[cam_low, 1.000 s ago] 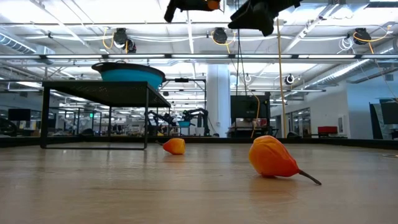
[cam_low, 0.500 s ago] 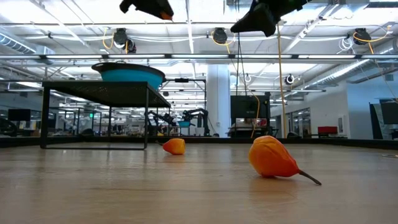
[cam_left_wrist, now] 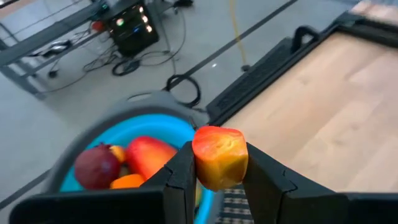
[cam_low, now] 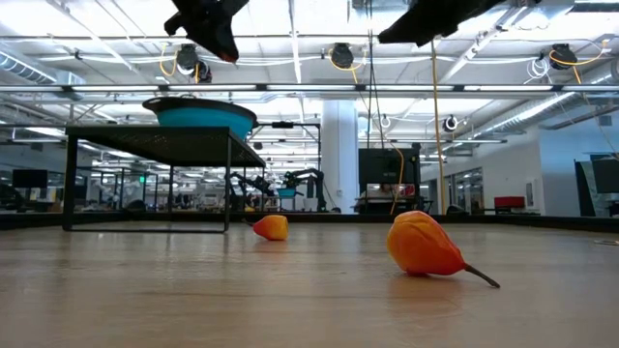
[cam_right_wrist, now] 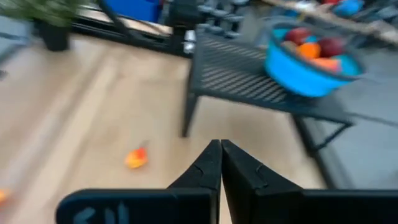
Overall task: Pick & Place Fruit
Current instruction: Put the peach into the blue strainer bowl on the shelf
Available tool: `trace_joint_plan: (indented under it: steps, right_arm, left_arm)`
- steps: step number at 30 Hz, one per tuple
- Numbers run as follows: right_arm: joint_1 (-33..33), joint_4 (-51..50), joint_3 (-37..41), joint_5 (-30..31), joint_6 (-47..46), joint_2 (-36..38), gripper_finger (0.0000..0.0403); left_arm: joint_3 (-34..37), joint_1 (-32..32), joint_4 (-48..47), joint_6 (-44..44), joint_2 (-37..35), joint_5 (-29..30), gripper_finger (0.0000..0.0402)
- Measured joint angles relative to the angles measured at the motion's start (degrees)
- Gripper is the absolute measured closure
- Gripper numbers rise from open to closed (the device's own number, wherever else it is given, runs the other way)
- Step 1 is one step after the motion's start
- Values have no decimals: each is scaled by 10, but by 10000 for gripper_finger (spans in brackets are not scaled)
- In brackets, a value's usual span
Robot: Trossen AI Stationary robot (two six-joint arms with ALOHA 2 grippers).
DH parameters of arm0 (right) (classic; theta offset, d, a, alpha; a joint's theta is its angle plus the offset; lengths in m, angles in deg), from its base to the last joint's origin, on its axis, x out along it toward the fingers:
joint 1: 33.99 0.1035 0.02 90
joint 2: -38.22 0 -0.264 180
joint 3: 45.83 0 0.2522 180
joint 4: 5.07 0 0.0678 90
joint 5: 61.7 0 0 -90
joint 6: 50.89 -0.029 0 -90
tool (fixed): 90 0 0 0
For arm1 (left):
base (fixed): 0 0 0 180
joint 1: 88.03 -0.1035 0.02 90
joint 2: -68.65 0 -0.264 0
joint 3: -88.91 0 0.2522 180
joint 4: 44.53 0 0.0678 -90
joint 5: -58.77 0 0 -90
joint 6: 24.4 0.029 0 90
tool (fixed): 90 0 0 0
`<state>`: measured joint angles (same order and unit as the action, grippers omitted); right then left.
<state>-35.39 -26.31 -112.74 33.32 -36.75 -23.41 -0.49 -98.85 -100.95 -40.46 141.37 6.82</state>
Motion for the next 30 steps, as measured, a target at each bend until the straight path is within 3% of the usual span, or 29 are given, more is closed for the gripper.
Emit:
trace_joint_plan:
  steps: [5, 11, 23, 30]
  right_arm:
    - [-21, -56, 0, -82, -38, 35, 402]
    - [-29, -60, 36, -125, -58, 88, 402]
    - [-31, -21, 169, -126, -124, 241, 402]
    - [-30, 8, 218, -125, -137, 296, 403]
  left_arm:
    - [0, -51, -11, 21, -1, -35, 304]
    - [0, -110, -19, 24, 9, -110, 304]
    - [0, -175, -16, 35, 27, -183, 304]
    - [0, -182, -7, 34, 63, -211, 304]
